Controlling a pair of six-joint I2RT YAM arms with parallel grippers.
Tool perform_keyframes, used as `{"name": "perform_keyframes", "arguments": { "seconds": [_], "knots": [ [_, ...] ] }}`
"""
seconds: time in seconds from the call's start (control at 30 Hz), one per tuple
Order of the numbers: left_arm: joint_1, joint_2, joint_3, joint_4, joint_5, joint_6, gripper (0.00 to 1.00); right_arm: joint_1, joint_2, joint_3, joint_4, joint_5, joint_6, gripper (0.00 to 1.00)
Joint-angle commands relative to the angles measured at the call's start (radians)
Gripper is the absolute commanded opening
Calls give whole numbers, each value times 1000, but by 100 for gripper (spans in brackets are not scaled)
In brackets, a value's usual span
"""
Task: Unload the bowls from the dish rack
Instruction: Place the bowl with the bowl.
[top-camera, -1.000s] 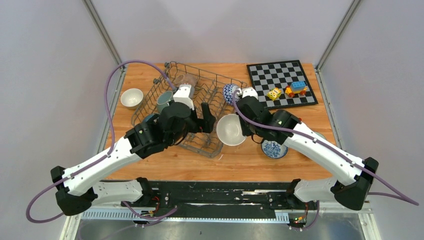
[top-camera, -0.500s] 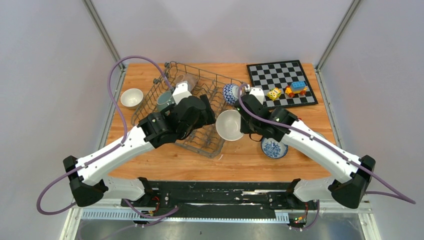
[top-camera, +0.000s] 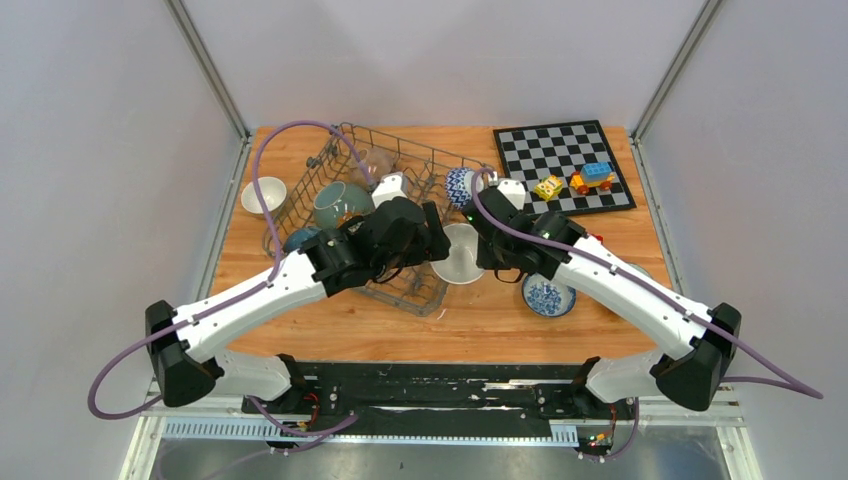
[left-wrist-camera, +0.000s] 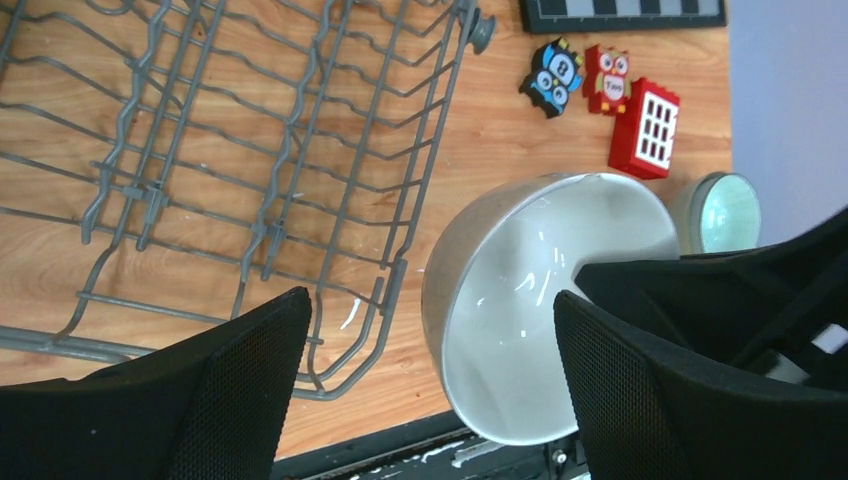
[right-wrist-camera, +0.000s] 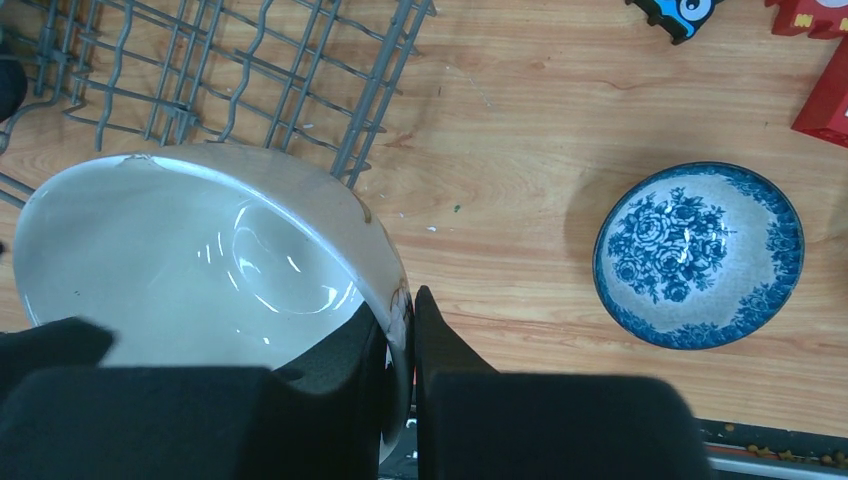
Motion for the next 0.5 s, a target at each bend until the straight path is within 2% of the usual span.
{"name": "perform_keyframes", "arguments": {
  "seconds": [0.0,0.23,0.37,0.47],
  "knots": [
    [7,50,-3,34,37,44,89,-9,8,67,-11,-14,53,3],
    [6,61,-27,58,36,119,61,-9,15,78,-29,-12,62,4],
    [6,89,-6,21,19,154,51,-9,28,84,-31,-12,66,4],
    [5,96,-11,27,32,163,49,-10,39,92,-31,-18,68,3]
  ]
}}
